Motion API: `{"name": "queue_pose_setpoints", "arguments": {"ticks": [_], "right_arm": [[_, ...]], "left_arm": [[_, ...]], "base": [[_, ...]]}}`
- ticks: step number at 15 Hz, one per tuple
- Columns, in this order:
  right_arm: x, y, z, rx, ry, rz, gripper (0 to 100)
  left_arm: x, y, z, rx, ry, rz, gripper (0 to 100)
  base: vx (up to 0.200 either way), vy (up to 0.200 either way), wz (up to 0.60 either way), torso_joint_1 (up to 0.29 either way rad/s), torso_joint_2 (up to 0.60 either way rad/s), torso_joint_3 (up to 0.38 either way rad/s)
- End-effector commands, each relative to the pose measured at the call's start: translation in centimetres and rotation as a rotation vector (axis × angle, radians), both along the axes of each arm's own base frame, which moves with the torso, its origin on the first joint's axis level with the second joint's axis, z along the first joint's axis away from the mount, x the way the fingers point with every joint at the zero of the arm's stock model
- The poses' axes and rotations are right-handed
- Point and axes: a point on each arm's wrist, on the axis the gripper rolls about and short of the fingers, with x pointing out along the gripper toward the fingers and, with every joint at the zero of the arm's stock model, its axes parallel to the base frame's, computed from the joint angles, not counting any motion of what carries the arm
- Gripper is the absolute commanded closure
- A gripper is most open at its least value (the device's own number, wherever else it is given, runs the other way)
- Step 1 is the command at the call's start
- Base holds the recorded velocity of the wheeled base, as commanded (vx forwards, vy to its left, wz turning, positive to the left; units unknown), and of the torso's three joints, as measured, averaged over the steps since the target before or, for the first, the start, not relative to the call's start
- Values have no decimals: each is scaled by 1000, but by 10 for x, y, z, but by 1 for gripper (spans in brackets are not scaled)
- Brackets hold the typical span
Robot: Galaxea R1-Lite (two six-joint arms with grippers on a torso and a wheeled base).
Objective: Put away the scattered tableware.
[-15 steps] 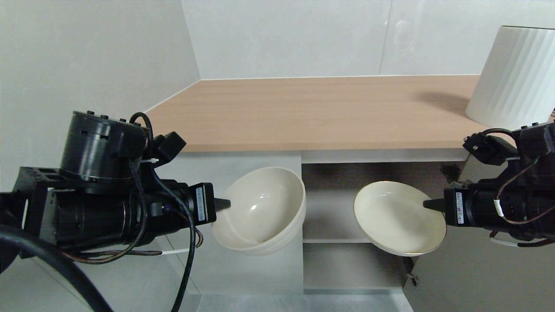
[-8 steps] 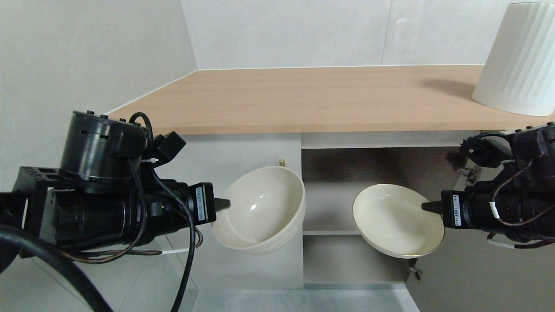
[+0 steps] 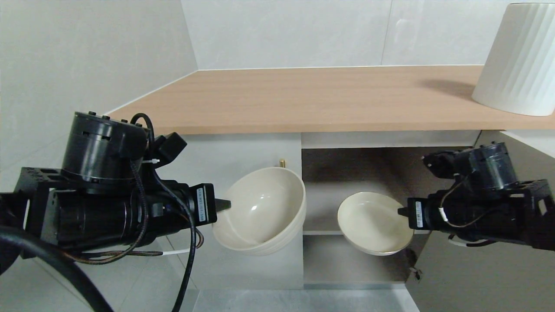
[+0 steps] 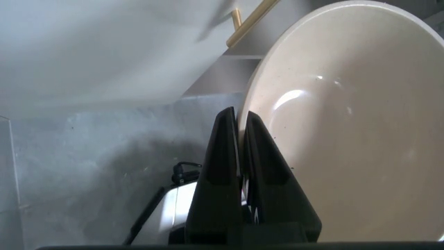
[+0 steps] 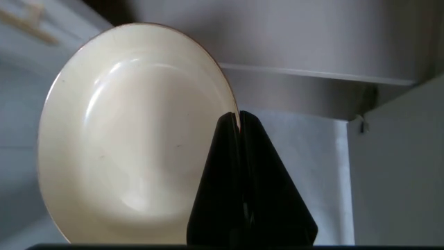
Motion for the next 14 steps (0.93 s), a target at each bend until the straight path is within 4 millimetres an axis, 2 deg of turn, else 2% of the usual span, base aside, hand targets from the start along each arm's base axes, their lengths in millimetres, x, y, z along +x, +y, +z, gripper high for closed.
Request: {"name": "queue_pose_setpoints", "arguments": {"ticks": [1,2,3,7,11,14], "right_arm": [[35,10,-66,-50,116,-25,100],[39,11,-73,-48,115,-28,100],[54,10,-93,-42,106,-46,100],[88,8,-133,-34,74,-94,100],[113,-3,-146,-32,63,-157,100],[127,-2,-150,-27,48,-181,100]], "left_arm": [[1,0,0,0,2,1,100],[0,0,-1,1,3,1,100],[1,0,0,0,2,1,100],[1,-1,-2,3,6,1,100],[1,-1,-2,4,8,-1,100],[1,-2,-2,5,6,-2,100]], "base": [[0,0,0,0,0,0],[0,0,0,0,0,0],[0,0,0,0,0,0],[0,0,0,0,0,0],[0,0,0,0,0,0],[0,0,0,0,0,0]]}}
